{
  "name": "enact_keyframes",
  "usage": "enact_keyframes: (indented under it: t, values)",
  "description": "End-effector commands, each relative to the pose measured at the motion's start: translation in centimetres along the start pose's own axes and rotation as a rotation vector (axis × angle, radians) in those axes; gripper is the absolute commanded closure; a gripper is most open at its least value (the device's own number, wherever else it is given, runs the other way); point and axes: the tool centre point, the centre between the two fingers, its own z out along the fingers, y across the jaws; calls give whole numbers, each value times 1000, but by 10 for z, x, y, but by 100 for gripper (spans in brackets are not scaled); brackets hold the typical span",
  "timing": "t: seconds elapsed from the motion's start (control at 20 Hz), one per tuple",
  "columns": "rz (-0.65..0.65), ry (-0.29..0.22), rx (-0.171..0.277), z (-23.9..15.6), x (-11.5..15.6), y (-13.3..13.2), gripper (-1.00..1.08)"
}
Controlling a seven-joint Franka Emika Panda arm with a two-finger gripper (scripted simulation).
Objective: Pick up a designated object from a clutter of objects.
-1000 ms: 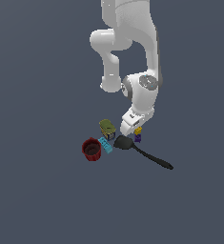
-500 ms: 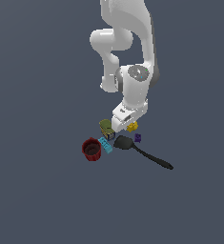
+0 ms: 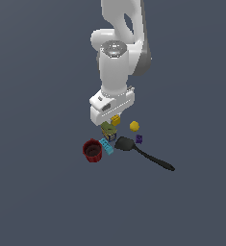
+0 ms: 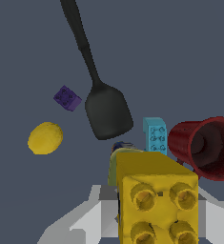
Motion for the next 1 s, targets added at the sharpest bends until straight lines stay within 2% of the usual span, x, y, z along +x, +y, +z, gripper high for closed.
enact_keyframes:
  t: [0.0,0.55,0.95]
  values:
    - [-1,1,1,-23,-12,20,108]
    - [0,0,0,-121,-61,114,108]
    - [0,-2,-2,-179,-88,170,108]
